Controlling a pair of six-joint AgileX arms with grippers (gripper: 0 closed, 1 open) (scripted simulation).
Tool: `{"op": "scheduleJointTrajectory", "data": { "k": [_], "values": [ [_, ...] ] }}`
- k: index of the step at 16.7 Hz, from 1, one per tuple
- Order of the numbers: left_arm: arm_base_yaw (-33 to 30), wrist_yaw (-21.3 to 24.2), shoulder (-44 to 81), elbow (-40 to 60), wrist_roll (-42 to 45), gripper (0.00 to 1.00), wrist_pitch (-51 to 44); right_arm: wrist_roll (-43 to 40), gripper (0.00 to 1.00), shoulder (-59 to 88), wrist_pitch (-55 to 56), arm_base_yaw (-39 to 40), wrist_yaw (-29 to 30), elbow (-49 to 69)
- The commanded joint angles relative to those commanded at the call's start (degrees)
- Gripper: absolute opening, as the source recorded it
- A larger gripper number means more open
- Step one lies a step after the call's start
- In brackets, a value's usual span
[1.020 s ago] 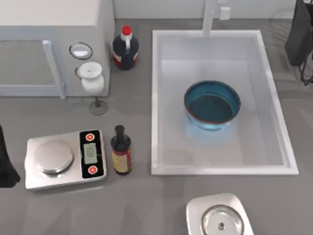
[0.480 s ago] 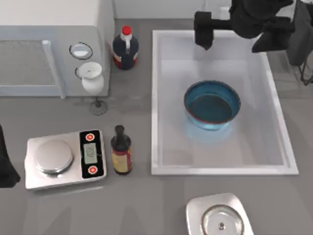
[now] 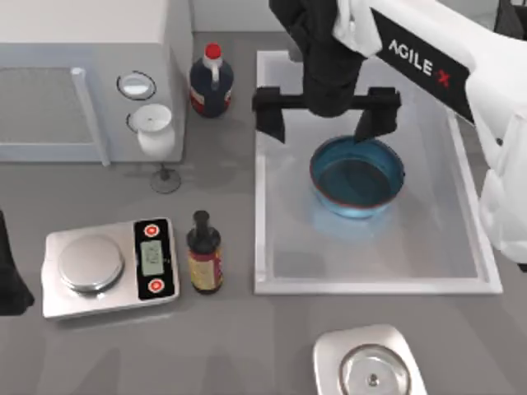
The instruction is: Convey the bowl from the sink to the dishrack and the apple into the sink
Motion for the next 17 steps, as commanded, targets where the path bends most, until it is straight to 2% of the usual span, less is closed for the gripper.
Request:
{"op": "scheduleJointTrajectory", "data": {
  "k": [8,17],
  "values": [
    [0.00,0.00,0.00,0.00,0.00,1.00,0.00,0.53,1.00,2.48,-0.61,0.24,0.26,2.27],
    [0.00,0.00,0.00,0.00,0.00,1.00,0.00,-0.41,1.00,12.59,11.05,-0.53,0.32,0.94]
  ]
}}
